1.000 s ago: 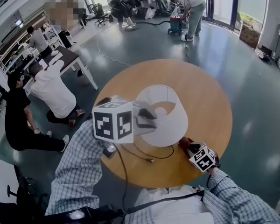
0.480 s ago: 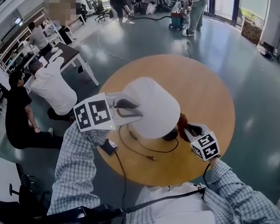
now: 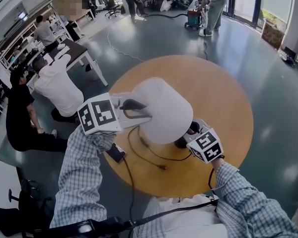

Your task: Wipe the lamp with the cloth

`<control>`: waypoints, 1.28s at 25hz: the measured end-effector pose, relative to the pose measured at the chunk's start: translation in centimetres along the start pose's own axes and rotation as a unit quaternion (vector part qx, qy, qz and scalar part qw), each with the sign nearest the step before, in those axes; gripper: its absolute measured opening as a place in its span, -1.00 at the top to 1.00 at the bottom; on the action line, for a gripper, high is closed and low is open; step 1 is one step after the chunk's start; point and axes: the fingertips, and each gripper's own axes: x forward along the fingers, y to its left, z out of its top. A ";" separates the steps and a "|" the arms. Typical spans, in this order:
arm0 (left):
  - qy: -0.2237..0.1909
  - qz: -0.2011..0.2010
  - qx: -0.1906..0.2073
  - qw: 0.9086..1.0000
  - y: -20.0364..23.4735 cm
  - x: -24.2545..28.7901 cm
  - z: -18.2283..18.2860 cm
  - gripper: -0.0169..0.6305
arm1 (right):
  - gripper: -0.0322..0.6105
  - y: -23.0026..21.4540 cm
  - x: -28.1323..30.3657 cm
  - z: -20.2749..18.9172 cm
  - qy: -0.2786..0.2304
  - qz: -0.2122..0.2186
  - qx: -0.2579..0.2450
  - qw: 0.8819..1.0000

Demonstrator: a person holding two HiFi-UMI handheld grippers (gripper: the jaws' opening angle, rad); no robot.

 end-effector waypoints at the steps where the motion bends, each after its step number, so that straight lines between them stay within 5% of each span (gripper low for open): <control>1: -0.001 0.002 -0.001 1.000 0.1 0.0 -0.1 0.68 | 0.71 0.2 0.4 -0.5 0.010 0.002 -0.010 1.000; 11: -0.007 0.009 -0.009 1.000 0.5 -0.2 -0.6 0.67 | 0.71 1.2 0.0 -11.3 0.168 0.005 -0.044 0.985; 16: -0.006 0.009 -0.003 1.000 0.4 0.0 -0.5 0.67 | 0.71 0.3 -0.8 -14.2 0.190 -0.004 -0.028 0.981; 28: -0.001 0.015 0.007 1.000 0.2 0.1 0.5 0.66 | 0.70 1.5 0.7 -3.2 0.065 0.007 -0.051 0.997; 32: 0.002 0.015 0.000 1.000 -0.1 0.0 0.6 0.66 | 0.71 2.2 0.9 -1.8 0.063 0.014 -0.089 0.994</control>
